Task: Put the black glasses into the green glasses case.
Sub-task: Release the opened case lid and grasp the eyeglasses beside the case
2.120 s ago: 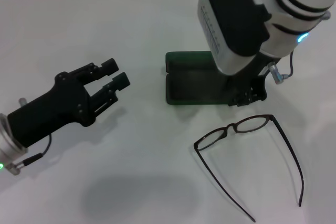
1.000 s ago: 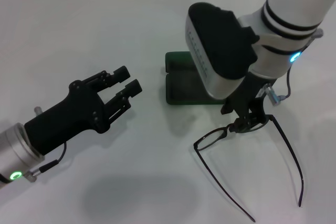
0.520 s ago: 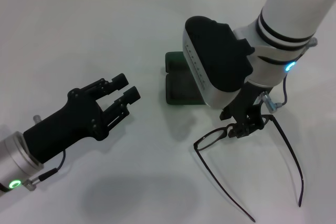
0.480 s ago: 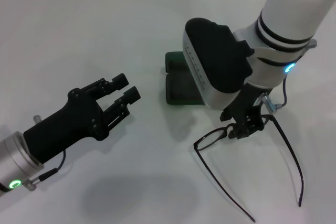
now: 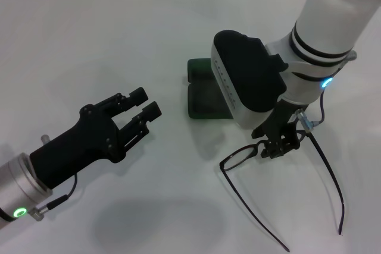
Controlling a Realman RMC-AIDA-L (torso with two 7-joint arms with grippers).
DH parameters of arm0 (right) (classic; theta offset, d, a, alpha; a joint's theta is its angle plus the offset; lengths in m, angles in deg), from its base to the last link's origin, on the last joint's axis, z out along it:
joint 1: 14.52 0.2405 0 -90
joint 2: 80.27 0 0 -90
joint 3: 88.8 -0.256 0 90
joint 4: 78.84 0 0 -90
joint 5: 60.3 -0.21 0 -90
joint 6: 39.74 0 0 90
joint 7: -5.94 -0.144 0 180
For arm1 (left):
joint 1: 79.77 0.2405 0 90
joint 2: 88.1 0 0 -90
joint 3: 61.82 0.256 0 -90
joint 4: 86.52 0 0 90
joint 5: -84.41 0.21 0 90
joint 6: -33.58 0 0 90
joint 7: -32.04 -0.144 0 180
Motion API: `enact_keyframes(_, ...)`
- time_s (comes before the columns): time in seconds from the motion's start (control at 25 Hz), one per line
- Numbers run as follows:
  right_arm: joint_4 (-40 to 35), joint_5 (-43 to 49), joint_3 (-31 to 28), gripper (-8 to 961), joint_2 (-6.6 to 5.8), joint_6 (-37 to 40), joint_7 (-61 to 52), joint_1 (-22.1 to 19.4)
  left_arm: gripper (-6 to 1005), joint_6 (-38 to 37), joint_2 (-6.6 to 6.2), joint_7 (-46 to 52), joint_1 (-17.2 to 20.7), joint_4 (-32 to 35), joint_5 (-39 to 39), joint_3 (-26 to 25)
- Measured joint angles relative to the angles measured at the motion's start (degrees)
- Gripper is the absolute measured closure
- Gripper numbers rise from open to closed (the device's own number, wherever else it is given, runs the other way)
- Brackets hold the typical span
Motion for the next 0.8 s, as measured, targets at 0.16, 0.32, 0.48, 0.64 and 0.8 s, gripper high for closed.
enact_keyframes(0.16, 0.28, -0.31, 0.18, 609, 0.00, -0.20, 0.57, -0.09, 587, -0.04, 0.08, -0.02, 0.06, -0.23, 0.00, -0.19)
enact_keyframes(0.32, 0.27, -0.72, 0.66, 609, 0.00, -1.28, 0.58, -0.09, 587, -0.06, 0.04, -0.02, -0.14, -0.55, 0.00, -0.16)
enact_keyframes(0.48, 0.33, -0.78, 0.94, 612, 0.00, -1.89, 1.08, -0.17, 587, -0.06, -0.06, -0.02, 0.15, -0.61, -0.91, -0.25)
enact_keyframes(0.64, 0.40, -0.82, 1.56, 615, 0.00, -2.38, 1.53, -0.24, 587, 0.11, -0.17, -0.02, 0.25, -0.65, -1.15, -0.27)
enact_keyframes(0.8, 0.44, -2.60, 1.50, 676, 0.01, -2.65, 3.42, -0.48, 587, 0.34, -0.12, -0.02, 0.24, -0.66, -1.18, -0.30)
